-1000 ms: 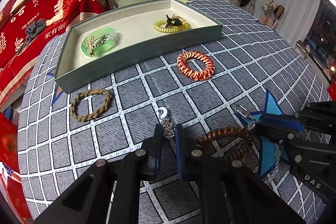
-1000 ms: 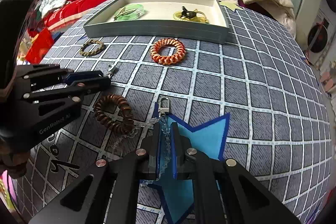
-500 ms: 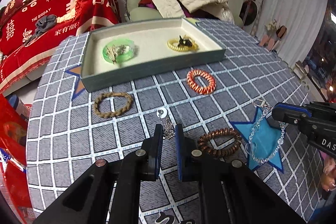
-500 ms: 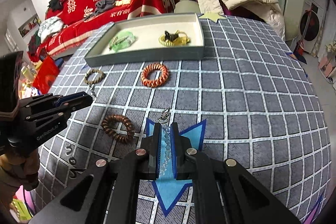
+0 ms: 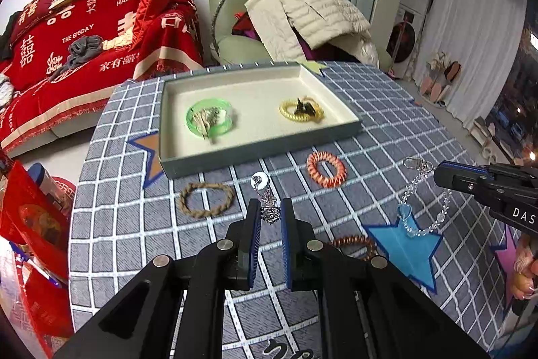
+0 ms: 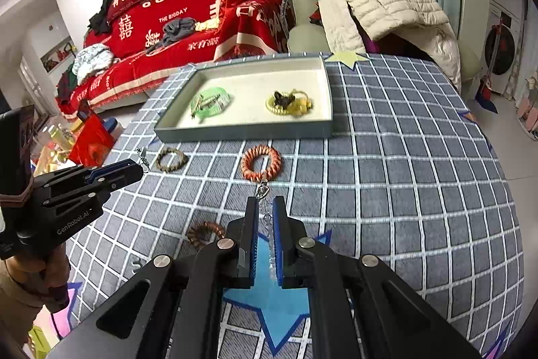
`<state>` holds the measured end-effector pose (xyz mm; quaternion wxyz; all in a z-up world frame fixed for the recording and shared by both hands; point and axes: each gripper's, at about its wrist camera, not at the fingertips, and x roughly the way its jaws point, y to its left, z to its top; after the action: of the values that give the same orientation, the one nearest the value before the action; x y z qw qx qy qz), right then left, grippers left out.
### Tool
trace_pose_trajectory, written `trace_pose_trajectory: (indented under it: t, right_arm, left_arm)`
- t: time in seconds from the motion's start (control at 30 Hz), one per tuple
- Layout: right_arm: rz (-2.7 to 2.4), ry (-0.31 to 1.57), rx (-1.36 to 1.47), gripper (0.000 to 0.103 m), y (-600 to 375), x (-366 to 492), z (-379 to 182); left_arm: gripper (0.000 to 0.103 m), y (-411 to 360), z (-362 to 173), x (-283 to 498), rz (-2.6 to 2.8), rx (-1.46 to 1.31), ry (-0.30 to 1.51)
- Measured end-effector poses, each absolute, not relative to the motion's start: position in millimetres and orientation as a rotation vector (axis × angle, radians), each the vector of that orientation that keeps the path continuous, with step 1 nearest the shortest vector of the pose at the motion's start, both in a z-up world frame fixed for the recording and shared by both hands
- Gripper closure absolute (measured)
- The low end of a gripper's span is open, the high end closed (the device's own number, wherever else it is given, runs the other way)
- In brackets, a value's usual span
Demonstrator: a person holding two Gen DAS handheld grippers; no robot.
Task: Organize jewelry
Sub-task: 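Carry the keychain over the green bangle while the right tool carries the crystal chain over the coil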
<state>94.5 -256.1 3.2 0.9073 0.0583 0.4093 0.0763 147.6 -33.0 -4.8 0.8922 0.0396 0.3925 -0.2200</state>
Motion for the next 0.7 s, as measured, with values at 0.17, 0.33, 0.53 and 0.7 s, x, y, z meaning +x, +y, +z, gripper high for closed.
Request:
trace_pose_trajectory:
  t: [0.17, 0.33, 0.53, 0.7]
  right_arm:
    - [0.171, 0.821, 0.126, 0.094, -258.2, 108.4, 17.7]
    - [0.186, 0.800, 0.125, 0.094, -260.5, 129.4, 34.0]
    - [0.208, 0.790, 0.123, 0.094, -260.2, 169.3, 53.6]
    - [0.214, 0.796, 0.154, 0.094, -261.1, 212.7, 62.5]
  left_arm:
    - [0.070, -29.5, 9.0, 161.7, -0.439, 0.071, 0.791]
    - [0.070, -29.9, 20.2, 179.0, -0.424, 0.076, 0.771]
    - [0.070, -38.4, 37.2, 213.1, -0.395, 0.100, 0.745]
    - [0.070, -48.7, 50.2, 248.3, -0.349, 0.096, 0.729]
